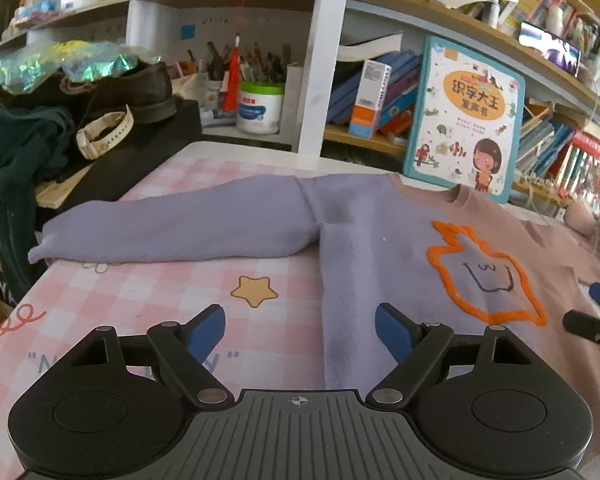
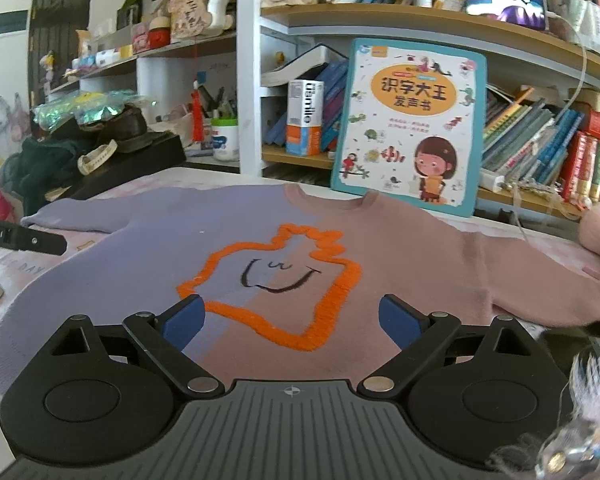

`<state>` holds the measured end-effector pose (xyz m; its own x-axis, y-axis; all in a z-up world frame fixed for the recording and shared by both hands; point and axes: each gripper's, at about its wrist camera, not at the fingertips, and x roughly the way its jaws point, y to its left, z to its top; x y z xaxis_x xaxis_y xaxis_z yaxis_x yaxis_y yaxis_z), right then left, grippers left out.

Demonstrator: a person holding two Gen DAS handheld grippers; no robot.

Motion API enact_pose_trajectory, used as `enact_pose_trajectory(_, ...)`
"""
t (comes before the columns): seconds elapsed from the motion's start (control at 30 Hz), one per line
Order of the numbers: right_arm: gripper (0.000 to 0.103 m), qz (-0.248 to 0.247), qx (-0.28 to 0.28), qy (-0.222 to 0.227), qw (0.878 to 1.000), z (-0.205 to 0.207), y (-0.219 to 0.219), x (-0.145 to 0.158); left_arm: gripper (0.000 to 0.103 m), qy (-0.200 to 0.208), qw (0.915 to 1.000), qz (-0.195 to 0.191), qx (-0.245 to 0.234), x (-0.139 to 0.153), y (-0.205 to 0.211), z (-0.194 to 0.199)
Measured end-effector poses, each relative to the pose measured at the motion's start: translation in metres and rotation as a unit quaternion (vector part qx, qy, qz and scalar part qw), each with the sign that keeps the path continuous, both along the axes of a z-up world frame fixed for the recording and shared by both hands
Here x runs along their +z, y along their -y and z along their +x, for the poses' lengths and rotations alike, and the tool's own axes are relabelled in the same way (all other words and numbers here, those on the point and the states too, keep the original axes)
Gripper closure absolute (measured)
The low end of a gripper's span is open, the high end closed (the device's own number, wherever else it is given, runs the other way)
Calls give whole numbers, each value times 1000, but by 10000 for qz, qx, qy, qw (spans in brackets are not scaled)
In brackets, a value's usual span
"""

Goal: Fold clothes

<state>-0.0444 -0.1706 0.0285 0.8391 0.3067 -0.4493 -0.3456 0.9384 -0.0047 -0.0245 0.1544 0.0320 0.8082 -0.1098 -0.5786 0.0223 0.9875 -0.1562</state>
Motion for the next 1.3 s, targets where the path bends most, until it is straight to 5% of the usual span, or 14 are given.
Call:
enact_pose_trajectory(0.83,9,-434,128,-18,9990,13,-16,-17,15,325,9953,714,570,-3,-29,17)
enact_pose_trajectory(1.3,9,-409,64,-156,9990,18,-14,-19,22,209,9763,1224,1774,-13,-93,41)
